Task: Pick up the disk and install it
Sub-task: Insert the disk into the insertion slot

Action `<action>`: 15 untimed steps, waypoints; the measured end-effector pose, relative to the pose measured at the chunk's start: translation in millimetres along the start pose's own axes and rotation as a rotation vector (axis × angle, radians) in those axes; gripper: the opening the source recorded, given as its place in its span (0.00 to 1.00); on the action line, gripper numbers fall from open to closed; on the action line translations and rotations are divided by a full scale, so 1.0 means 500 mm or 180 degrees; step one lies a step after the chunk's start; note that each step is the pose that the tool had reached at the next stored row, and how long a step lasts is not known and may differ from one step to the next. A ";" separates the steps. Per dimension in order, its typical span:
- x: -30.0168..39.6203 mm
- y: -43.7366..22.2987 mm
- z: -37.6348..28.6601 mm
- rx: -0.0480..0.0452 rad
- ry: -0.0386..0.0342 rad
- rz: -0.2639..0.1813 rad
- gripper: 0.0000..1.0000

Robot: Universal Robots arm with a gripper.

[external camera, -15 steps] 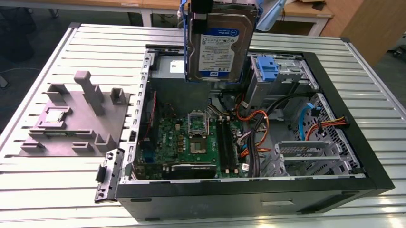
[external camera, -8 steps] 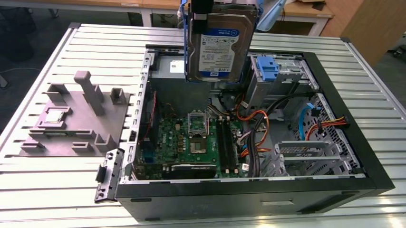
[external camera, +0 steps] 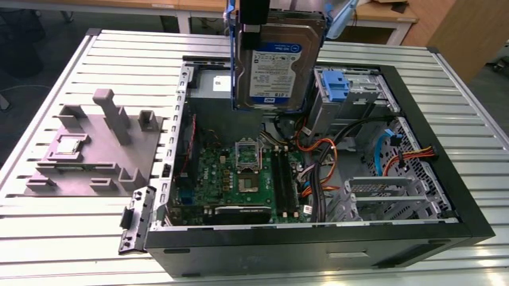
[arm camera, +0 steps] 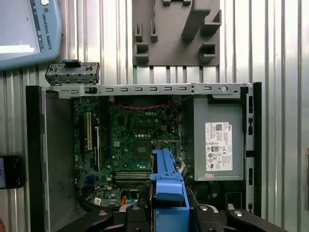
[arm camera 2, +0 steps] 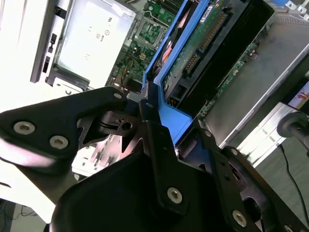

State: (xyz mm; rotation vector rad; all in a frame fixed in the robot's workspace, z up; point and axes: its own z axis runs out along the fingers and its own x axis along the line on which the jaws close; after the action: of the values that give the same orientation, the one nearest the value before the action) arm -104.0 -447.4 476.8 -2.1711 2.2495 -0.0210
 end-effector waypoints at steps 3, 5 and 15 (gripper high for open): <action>0.005 0.000 0.000 0.0000 0.0000 0.0000 0.37; 0.006 0.000 0.000 0.0000 0.0000 0.0001 0.37; 0.007 0.000 0.000 0.0000 0.0000 0.0000 0.37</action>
State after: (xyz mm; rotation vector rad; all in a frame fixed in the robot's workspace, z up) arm -104.0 -451.0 476.8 -2.1711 2.2496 -0.0212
